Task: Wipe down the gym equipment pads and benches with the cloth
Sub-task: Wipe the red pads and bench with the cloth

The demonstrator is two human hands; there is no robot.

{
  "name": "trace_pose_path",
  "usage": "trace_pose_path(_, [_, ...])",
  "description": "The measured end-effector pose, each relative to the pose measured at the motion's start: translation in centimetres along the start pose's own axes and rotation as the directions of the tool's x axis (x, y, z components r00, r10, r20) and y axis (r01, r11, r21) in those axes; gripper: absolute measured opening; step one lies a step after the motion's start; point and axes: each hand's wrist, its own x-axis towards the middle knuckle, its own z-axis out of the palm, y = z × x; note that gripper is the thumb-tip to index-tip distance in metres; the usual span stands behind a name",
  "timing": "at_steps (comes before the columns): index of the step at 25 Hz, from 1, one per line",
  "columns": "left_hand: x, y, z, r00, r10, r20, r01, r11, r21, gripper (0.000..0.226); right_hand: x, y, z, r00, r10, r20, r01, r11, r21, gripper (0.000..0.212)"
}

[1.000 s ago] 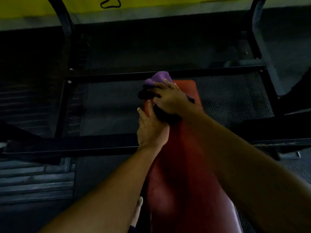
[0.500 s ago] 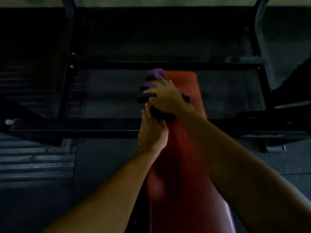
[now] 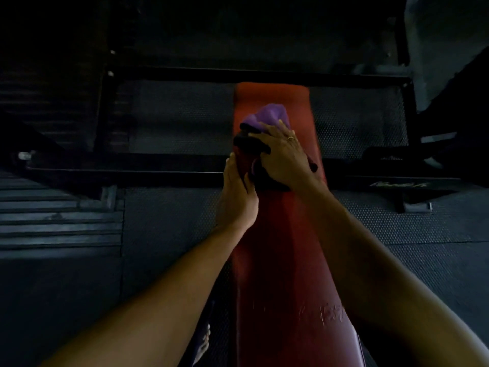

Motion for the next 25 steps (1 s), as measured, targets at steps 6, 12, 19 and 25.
trace_pose_path(6, [-1.6,0.0,-0.6,0.999,-0.032,0.005,0.032,0.999,-0.028,0.056,-7.6,1.7,-0.2,0.998,0.058,0.028,-0.059,0.997,0.058,0.062])
trace_pose_path(12, [-1.9,-0.4,-1.5,0.997,-0.012,0.08,0.02,0.994,-0.104,0.064,-9.2,-3.7,1.9,0.977,0.193,-0.091,-0.187,0.98,0.075,0.062])
trace_pose_path(19, [-3.3,-0.6,-3.1,0.98,0.038,0.195,-0.04,0.999,0.01,0.059,-12.1,-2.3,2.0,0.946,0.303,-0.111,-0.294,0.951,0.096,0.066])
trace_pose_path(25, [-3.1,-1.6,-5.1,0.946,0.049,0.32,-0.056,0.998,0.014,0.059,-12.3,-6.9,3.7,0.93,0.329,-0.166,-0.32,0.944,0.079,0.057])
